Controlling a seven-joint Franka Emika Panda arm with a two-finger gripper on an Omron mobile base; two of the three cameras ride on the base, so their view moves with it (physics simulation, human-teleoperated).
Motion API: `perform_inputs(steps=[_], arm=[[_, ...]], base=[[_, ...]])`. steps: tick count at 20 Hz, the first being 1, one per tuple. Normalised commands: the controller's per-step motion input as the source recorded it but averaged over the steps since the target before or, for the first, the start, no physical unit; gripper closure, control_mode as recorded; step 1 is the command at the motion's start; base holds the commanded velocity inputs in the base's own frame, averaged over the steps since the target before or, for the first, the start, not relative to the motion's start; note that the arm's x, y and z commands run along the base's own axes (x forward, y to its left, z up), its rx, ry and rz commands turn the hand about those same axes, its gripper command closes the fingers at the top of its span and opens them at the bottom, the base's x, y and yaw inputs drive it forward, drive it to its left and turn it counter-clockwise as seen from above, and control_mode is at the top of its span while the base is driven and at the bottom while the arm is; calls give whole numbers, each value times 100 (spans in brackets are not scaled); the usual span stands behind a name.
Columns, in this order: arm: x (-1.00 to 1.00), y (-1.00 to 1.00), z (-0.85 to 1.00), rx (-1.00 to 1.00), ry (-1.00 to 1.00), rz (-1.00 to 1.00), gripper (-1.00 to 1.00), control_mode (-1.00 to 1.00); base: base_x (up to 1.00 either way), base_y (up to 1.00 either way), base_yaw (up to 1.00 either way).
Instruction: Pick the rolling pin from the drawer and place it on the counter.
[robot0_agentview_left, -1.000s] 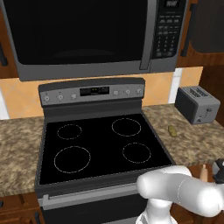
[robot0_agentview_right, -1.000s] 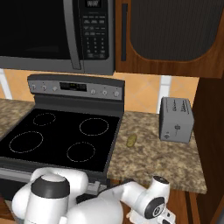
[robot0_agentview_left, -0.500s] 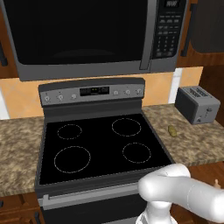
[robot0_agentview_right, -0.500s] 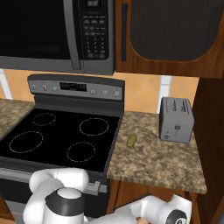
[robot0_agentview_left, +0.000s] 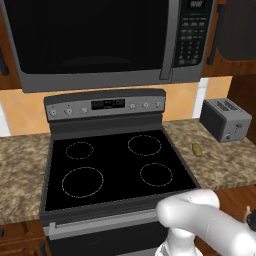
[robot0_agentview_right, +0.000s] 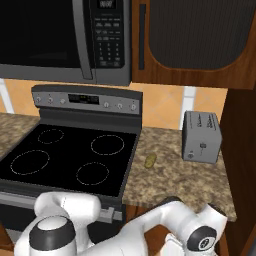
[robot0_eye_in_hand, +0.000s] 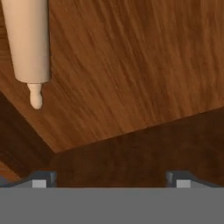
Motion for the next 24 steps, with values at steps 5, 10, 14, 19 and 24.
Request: perform_inputs(steps=[5, 10, 14, 19, 24], arm=[[-8, 81, 31, -7, -58, -19, -100, -100], [0, 6, 46, -4, -6, -17, -100, -100], [0, 20, 3, -9, 6, -9, -100, -100], [1, 10, 0, -7, 1, -10, -100, -100], [8, -3, 12, 0, 6, -2, -100, -100]], base=[[0, 0, 0], [0, 0, 0], [0, 0, 0], [0, 0, 0], [0, 0, 0]])
